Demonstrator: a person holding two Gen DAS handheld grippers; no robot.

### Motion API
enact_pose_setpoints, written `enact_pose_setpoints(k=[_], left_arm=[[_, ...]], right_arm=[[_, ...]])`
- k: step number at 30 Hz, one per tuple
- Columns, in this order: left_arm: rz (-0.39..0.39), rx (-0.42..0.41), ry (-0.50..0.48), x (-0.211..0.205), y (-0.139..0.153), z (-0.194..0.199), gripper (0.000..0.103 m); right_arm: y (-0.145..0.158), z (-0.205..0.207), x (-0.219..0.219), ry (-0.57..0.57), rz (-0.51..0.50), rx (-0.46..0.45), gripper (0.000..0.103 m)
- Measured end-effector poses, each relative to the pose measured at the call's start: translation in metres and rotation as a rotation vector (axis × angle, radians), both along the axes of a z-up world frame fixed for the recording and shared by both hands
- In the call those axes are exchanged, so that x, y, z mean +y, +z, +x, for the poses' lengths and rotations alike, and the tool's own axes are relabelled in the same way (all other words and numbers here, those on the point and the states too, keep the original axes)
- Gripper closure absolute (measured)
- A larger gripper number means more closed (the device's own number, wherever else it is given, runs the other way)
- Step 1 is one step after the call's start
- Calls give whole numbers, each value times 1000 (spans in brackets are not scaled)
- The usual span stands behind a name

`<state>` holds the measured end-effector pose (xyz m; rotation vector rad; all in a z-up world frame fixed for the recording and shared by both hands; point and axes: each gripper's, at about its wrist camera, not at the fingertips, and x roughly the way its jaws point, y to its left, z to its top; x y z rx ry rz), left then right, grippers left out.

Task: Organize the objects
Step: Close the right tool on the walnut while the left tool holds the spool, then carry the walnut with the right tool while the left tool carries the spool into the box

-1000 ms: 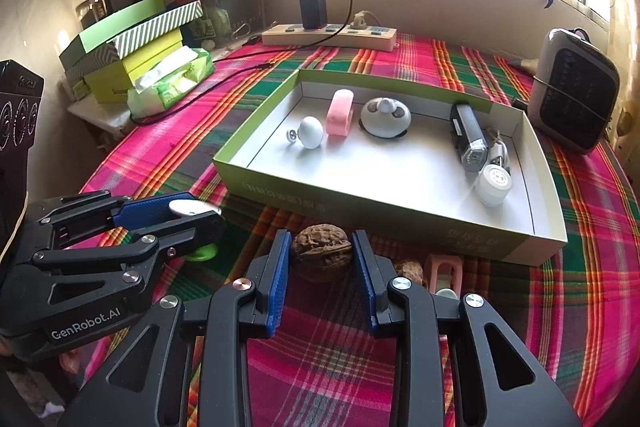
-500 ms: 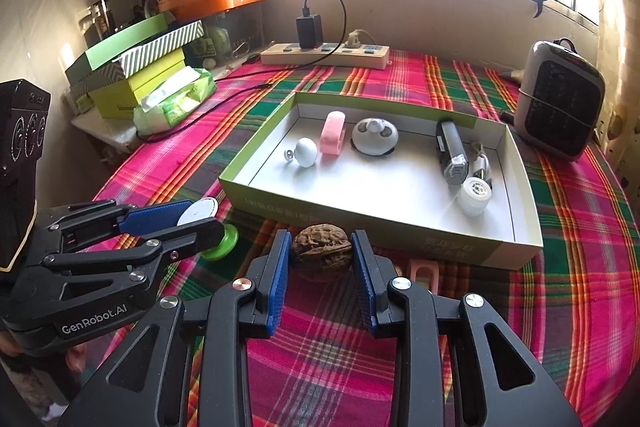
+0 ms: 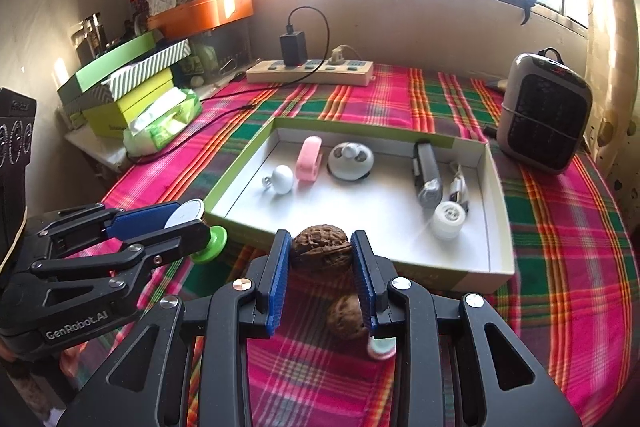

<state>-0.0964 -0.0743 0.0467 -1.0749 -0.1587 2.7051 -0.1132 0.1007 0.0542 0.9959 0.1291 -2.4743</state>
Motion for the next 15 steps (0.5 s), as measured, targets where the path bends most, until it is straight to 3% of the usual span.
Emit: enact_pose_setpoints(k=[15], left_arm=[[-5,0,-17,16,1,-34,71]], right_arm=[[-3,-57,6,-34,67,3,71]])
